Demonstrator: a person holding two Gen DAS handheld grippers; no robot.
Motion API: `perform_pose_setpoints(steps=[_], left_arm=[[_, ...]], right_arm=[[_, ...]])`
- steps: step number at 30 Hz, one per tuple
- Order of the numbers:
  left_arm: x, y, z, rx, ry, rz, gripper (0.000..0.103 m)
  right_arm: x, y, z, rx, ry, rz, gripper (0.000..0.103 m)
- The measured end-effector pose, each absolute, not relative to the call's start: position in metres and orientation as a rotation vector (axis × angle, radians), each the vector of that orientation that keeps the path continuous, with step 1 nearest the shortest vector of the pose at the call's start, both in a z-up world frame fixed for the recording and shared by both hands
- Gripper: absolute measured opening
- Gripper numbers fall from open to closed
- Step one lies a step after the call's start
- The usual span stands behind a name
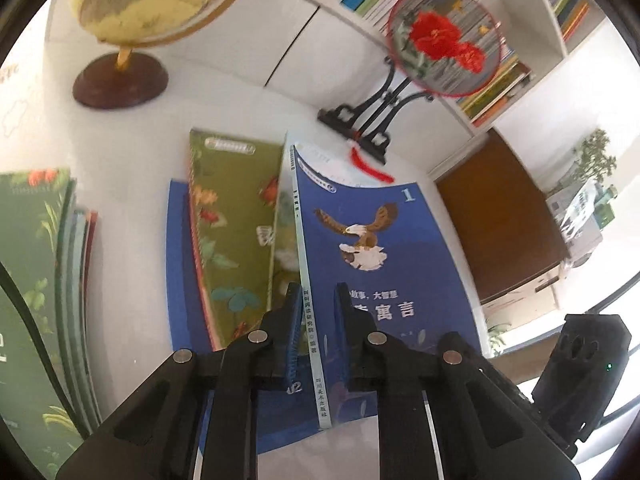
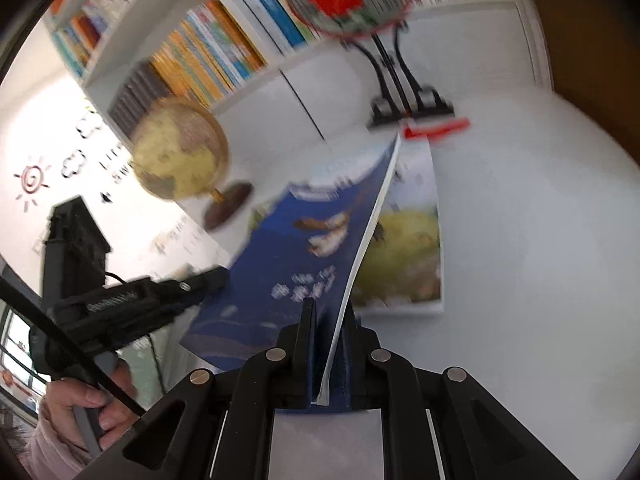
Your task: Organize books
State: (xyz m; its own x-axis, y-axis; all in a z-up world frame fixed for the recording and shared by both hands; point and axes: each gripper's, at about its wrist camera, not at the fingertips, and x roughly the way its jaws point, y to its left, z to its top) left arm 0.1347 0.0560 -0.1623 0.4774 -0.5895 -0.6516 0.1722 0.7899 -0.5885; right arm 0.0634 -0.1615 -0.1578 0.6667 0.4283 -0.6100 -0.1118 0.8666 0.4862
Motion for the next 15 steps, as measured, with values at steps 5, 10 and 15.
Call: perform_pose_setpoints(steps=[5, 10, 15], left_arm=[[0.131, 0.065, -0.144, -0.484, 0.929, -0.488, 0.012], [0.124, 0.078, -0.131, -0.444, 0.912, -0.447, 0.012], [0.119, 0.110, -0.122, -0.488, 0.893, -0.410, 0.012]], right_arm=[[0.061, -0.159, -0.132, 0.388, 0.723, 0.331, 0.010], [0.062, -0.149, -0.117, 0.387, 0.700, 0.357, 0.010], [0.063, -0.127, -0.100, 0.392, 0.684, 0.406, 0.010]])
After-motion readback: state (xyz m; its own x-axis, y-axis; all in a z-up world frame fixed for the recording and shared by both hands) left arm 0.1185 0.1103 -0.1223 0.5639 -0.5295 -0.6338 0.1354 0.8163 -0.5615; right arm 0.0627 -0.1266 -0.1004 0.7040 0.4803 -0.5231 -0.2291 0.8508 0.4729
